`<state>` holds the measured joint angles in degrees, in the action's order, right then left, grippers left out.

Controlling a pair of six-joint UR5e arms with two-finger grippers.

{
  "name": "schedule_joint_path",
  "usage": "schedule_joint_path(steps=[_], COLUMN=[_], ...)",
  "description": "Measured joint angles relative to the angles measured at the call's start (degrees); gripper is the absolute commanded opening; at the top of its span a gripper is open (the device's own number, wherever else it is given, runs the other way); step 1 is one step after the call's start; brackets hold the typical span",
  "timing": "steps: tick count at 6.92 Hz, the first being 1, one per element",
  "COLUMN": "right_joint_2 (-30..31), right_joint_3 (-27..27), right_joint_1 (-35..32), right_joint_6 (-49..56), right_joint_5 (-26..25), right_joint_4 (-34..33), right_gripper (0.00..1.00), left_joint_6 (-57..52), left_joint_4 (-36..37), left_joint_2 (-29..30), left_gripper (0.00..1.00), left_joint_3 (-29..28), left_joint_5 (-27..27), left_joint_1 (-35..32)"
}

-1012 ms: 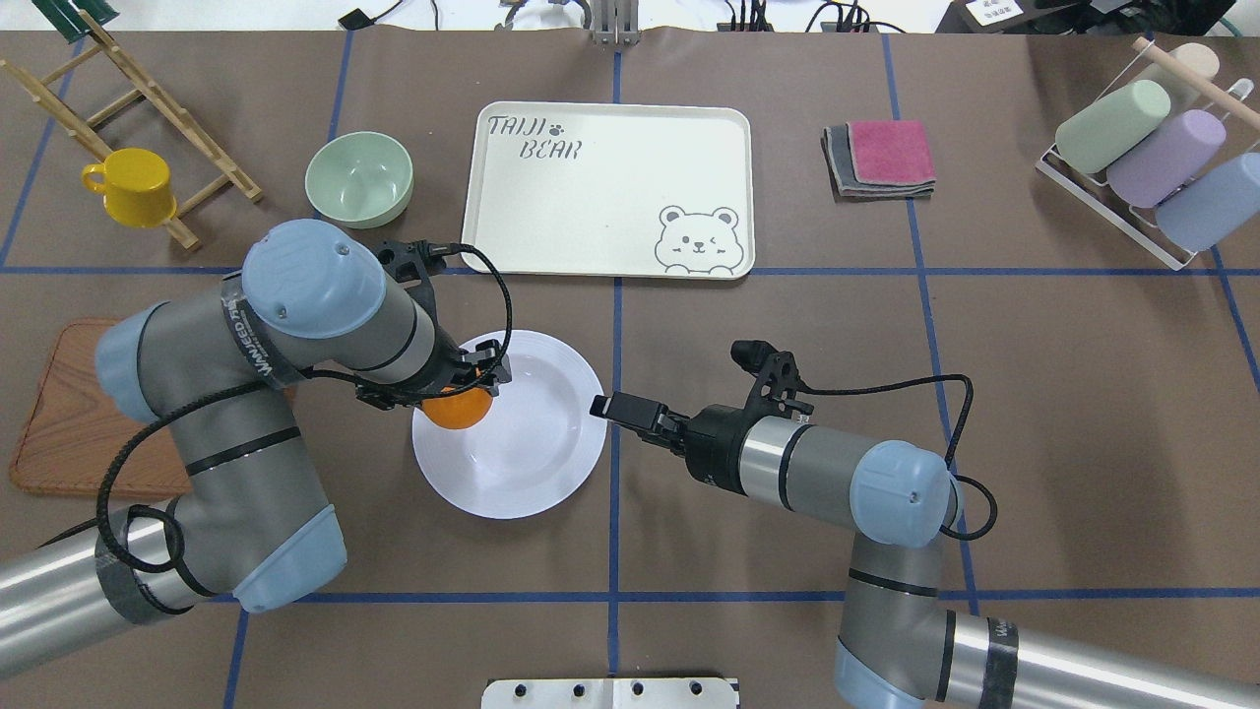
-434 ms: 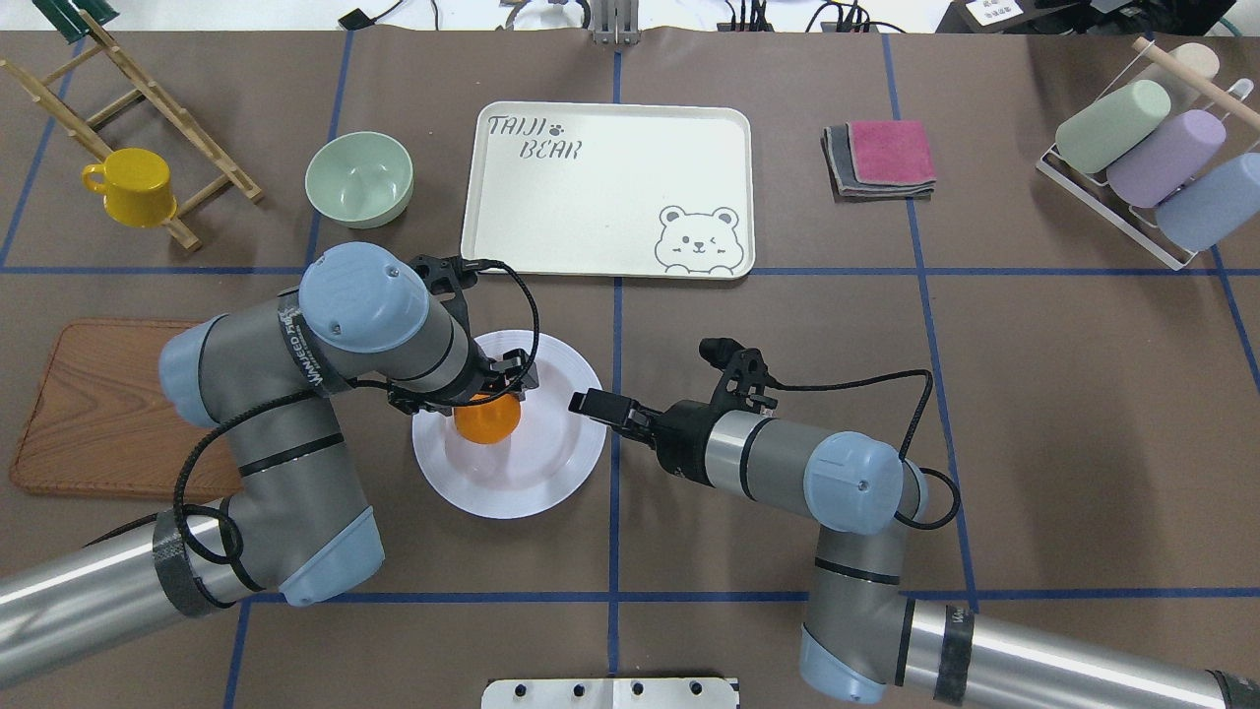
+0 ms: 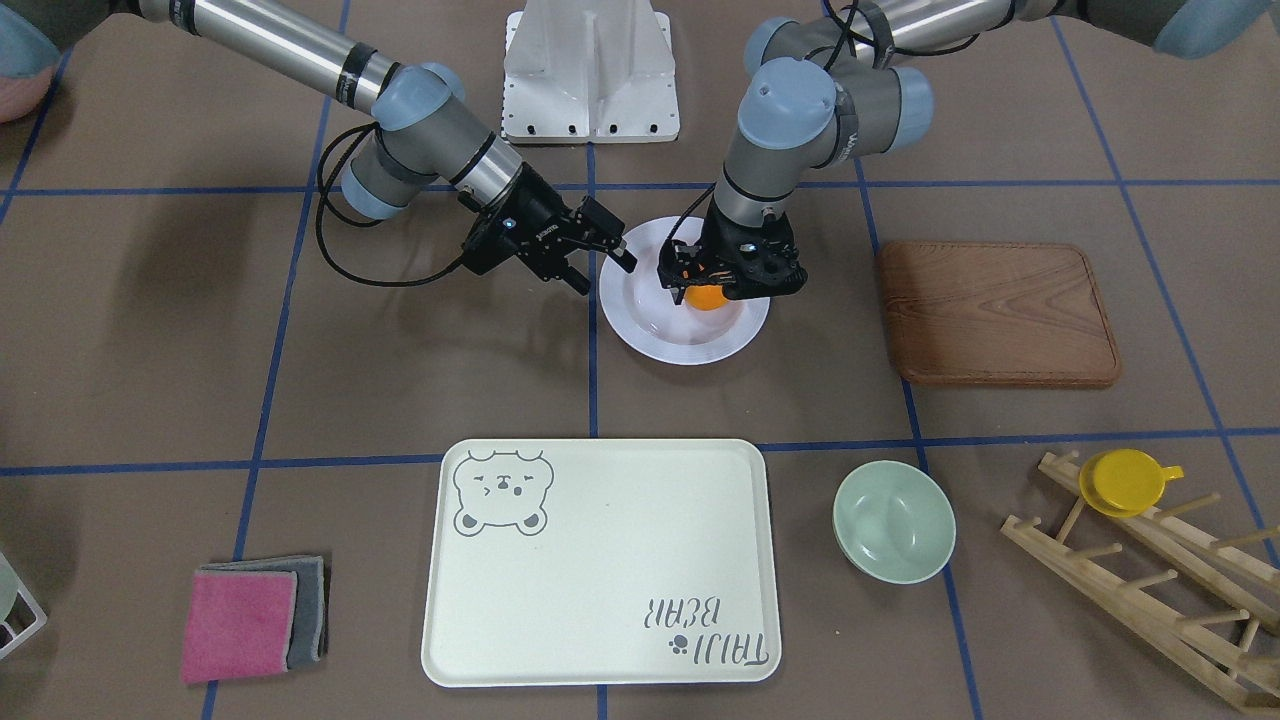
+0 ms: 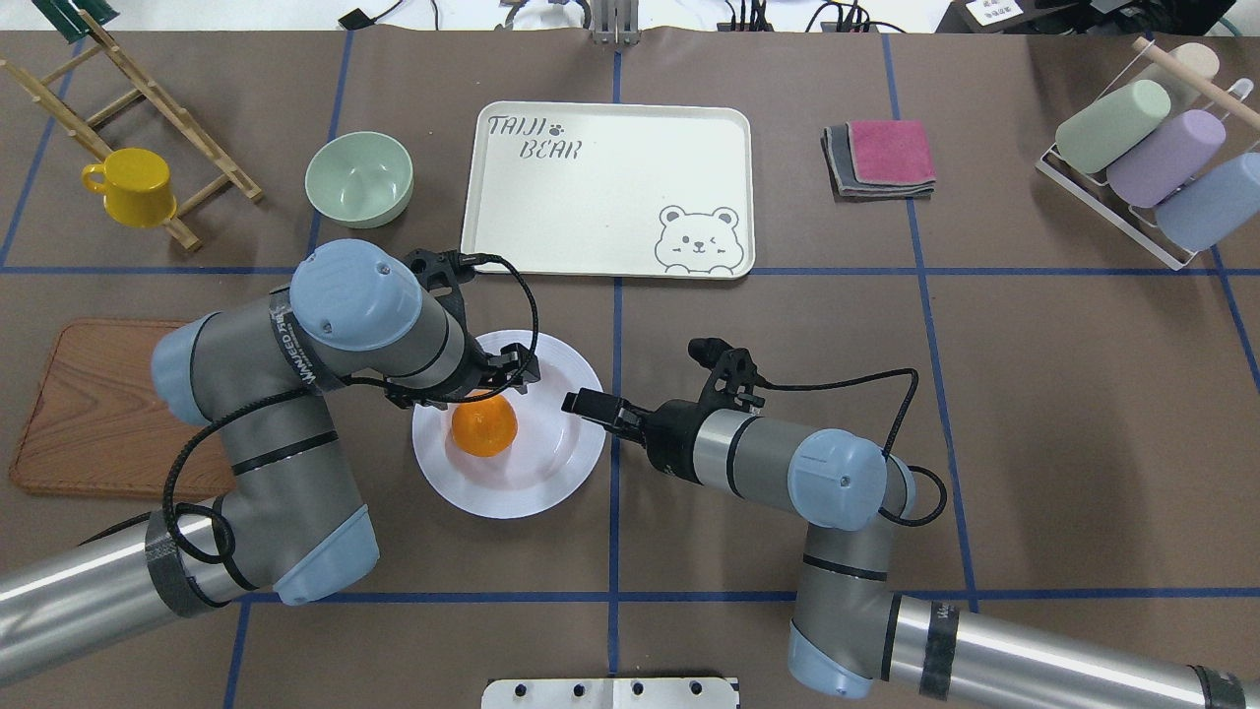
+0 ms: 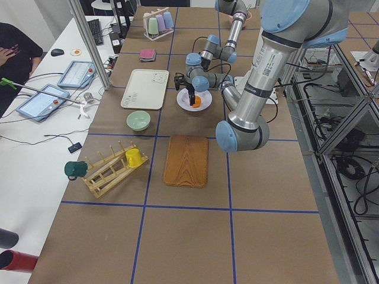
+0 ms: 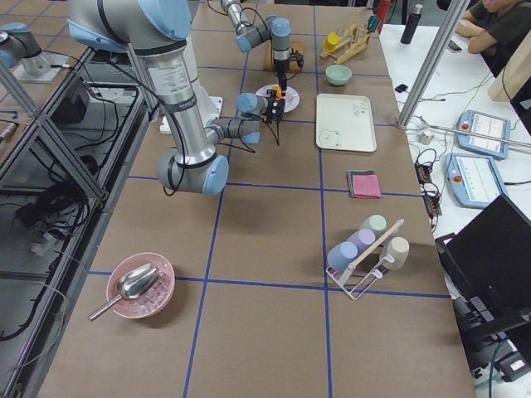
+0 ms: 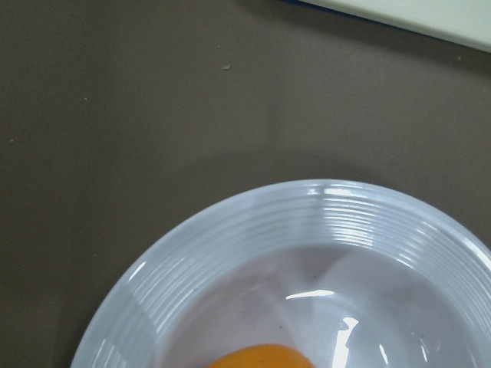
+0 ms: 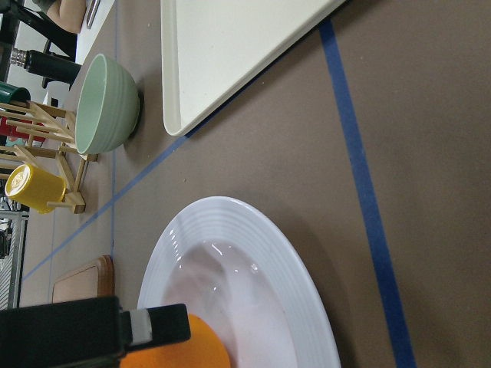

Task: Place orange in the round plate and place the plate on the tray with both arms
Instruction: 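Release the orange on the plate and lift the left gripper away, then slide the plate with the right gripper onto the cream bear tray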

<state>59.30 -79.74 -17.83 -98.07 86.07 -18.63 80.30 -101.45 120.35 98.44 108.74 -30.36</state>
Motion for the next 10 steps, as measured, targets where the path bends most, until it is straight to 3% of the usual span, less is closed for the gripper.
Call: schedule_joint_path(steps=[1,3,4,5,10], right_joint_2=[-1.37,-3.42,-3.57,-3.52,-3.50], right_joint_3=[1.57,3.45,3.39,3.06,0.36], right_joint_1=[0.15,0.59,0.64,0.65,0.12], right_joint_6=[0.01,0.05,-0.01,-0.09,-0.63], right_joint_5=[0.15,0.31,0.40,0.51,0.75], right_joint_4=[0.00,0.29,0.59,0.79,1.04], right_gripper=[0.91,0.53,0.27,0.12,0.11], left_joint_6=[-0.15,-1.59,-2.02,-2.53,-7.92], left_joint_4=[0.03,0.16,0.21,0.29,0.72], left_joint_2=[-0.07,-0.54,-0.79,-0.95,-4.27], left_gripper=[0.98,0.98,0.98,0.98,0.98], left_joint_3=[0.78,1.99,2.44,2.85,7.65], left_joint_5=[0.20,0.81,0.90,0.93,11.70], left_joint_1=[-0.47,-1.66,-2.05,-2.52,-12.25])
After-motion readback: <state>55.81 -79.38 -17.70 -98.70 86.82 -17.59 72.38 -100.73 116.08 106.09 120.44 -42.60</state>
